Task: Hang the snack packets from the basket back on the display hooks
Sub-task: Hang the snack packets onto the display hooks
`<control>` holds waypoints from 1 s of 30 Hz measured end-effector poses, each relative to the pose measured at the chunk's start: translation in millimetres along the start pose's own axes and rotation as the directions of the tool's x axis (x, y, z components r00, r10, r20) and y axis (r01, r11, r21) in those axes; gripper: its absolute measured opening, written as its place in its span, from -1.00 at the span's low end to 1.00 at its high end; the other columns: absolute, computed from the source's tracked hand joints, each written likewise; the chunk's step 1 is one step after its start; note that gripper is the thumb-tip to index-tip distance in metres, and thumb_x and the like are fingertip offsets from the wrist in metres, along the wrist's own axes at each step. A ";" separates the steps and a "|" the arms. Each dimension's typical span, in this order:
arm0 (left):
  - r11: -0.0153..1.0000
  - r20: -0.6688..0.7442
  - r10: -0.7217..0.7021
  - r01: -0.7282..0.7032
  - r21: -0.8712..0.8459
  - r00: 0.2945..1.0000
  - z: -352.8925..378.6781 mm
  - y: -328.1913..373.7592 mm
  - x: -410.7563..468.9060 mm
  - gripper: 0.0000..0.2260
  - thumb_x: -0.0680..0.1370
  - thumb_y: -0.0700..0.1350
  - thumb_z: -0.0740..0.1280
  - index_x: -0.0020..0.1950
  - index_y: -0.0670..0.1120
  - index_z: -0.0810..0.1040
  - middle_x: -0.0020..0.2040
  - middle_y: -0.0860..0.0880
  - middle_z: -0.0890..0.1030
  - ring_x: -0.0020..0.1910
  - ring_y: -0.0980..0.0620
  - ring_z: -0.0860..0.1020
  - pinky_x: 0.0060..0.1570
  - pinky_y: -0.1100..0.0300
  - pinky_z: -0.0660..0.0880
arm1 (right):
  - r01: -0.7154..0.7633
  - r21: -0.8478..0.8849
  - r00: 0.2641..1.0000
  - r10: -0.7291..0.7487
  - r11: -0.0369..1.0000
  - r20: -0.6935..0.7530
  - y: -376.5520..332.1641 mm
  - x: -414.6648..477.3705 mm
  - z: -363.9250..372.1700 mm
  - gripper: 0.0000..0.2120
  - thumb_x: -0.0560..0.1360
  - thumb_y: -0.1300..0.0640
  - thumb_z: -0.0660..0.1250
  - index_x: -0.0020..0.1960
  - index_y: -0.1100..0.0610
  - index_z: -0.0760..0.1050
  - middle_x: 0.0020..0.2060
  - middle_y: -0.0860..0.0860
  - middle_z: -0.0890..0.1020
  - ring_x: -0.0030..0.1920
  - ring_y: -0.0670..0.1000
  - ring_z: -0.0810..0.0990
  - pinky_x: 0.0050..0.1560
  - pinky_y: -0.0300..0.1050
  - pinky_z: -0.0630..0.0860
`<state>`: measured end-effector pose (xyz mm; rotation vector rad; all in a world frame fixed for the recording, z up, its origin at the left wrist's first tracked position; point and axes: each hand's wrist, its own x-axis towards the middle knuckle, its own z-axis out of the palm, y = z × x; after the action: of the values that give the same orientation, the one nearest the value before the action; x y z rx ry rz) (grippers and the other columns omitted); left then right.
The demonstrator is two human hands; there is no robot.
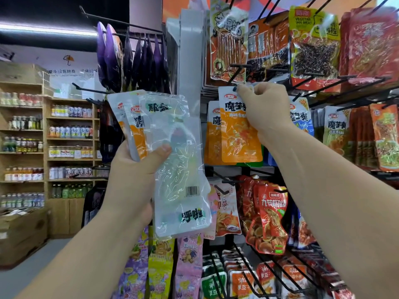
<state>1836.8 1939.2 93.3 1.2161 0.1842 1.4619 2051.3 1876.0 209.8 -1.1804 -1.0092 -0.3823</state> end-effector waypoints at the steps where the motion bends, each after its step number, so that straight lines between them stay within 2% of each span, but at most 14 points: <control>1: 1.000 -0.002 0.005 -0.005 0.002 1.000 -0.1 0.5 0.0 -0.70 0.56 -0.25 0.47 0.28 -0.12 0.58 0.12 -0.15 0.73 0.01 -0.18 0.73 -0.10 -0.13 0.70 | 0.007 -0.018 1.000 -0.007 1.000 -0.004 2.6 1.5 1.5 -0.50 0.59 0.00 0.39 -0.37 0.05 0.19 -0.48 0.00 0.20 -0.45 0.03 0.17 -0.33 -0.08 0.31; 5: 1.000 -0.008 0.014 -0.014 0.010 1.000 -0.1 1.0 -0.9 -0.67 0.56 -0.25 0.46 0.32 -0.14 0.56 0.11 -0.14 0.73 -0.02 -0.16 0.74 -0.16 -0.07 0.70 | 0.016 -0.092 1.000 -0.018 0.996 -0.016 14.0 5.4 10.9 -0.48 0.59 -0.02 0.41 -0.39 0.07 0.19 -0.46 0.03 0.21 -0.40 0.08 0.21 -0.36 0.00 0.27; 9: 1.000 -0.004 0.004 -0.004 0.016 1.000 -0.6 -0.6 -3.0 -0.69 0.57 -0.24 0.46 0.31 -0.14 0.56 0.11 -0.15 0.73 0.01 -0.18 0.73 -0.11 -0.12 0.71 | 0.015 -0.263 1.000 -0.020 0.965 -0.017 22.4 4.3 17.8 -0.49 0.62 -0.05 0.36 -0.39 0.10 0.25 -0.46 0.01 0.30 -0.44 -0.01 0.25 -0.40 -0.06 0.15; 13: 1.000 0.004 -0.009 0.008 0.020 1.000 -2.9 -1.8 -5.3 -0.69 0.57 -0.24 0.45 0.32 -0.13 0.56 0.12 -0.15 0.73 0.04 -0.20 0.73 -0.05 -0.19 0.70 | 0.025 -0.368 1.000 -0.025 0.930 0.007 30.4 4.0 21.7 -0.48 0.62 -0.10 0.35 -0.40 0.12 0.30 -0.47 0.01 0.38 -0.43 -0.03 0.34 -0.41 -0.08 0.19; 17: 1.000 0.000 -0.008 0.008 0.019 1.000 -5.1 -2.0 -6.1 -0.68 0.57 -0.24 0.45 0.32 -0.12 0.57 0.11 -0.14 0.74 0.03 -0.20 0.74 -0.07 -0.15 0.70 | -0.011 -0.394 1.000 0.006 0.919 -0.012 35.8 7.0 26.3 -0.51 0.59 -0.16 0.38 -0.38 0.08 0.37 -0.44 -0.01 0.46 -0.32 0.05 0.46 -0.26 -0.13 0.28; 19: 1.000 0.004 -0.014 0.014 0.014 1.000 -6.0 -1.4 -6.7 -0.68 0.57 -0.24 0.45 0.32 -0.12 0.57 0.12 -0.14 0.74 0.03 -0.20 0.74 -0.07 -0.16 0.70 | -0.006 -0.409 1.000 0.001 0.912 -0.011 35.6 7.9 26.7 -0.54 0.59 -0.17 0.38 -0.34 0.10 0.43 -0.41 0.00 0.48 -0.26 0.08 0.50 -0.22 -0.13 0.30; 22: 0.999 0.018 -0.040 0.040 0.001 0.999 -7.5 0.6 -9.9 -0.69 0.57 -0.25 0.45 0.31 -0.13 0.57 0.13 -0.17 0.73 0.05 -0.24 0.73 -0.06 -0.19 0.69 | 0.006 -0.444 1.000 -0.015 0.896 -0.016 34.0 4.3 23.0 -0.63 0.60 -0.18 0.36 -0.12 0.12 0.55 -0.21 0.00 0.58 -0.12 0.04 0.53 -0.13 -0.12 0.35; 24: 0.998 0.036 -0.058 0.059 -0.011 0.998 -9.8 3.0 -13.7 -0.72 0.57 -0.26 0.44 0.27 -0.13 0.59 0.13 -0.19 0.73 0.04 -0.25 0.73 -0.08 -0.17 0.70 | 0.000 -0.432 0.999 -0.020 0.902 -0.040 33.5 -3.6 18.8 -0.65 0.60 -0.21 0.33 -0.02 0.09 0.56 -0.13 -0.04 0.56 -0.02 0.02 0.54 -0.07 -0.11 0.37; 26: 0.997 0.062 -0.072 0.073 -0.018 0.995 -14.1 5.0 -19.4 -0.74 0.57 -0.27 0.43 0.26 -0.12 0.61 0.11 -0.18 0.73 0.03 -0.24 0.73 -0.09 -0.15 0.70 | -0.029 -0.368 0.998 0.004 0.929 -0.069 30.7 -19.1 13.7 -0.65 0.60 -0.23 0.31 -0.01 0.07 0.55 -0.14 -0.09 0.56 0.01 0.02 0.57 -0.04 -0.09 0.41; 30: 0.989 0.111 -0.126 0.133 -0.061 0.986 -26.3 1.7 -39.6 -0.64 0.48 -0.22 0.45 0.28 -0.10 0.60 0.10 -0.16 0.74 0.02 -0.24 0.73 -0.07 -0.16 0.69 | 0.018 -0.212 0.991 -0.046 0.977 -0.126 16.0 -78.3 -0.9 -0.73 0.60 -0.18 0.33 -0.10 0.00 0.53 -0.19 -0.11 0.60 -0.08 -0.03 0.58 -0.03 -0.05 0.48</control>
<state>1808.1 1920.0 60.6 1.2012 0.1368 1.2775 2021.6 1862.5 136.9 -1.3124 -0.8908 -0.5961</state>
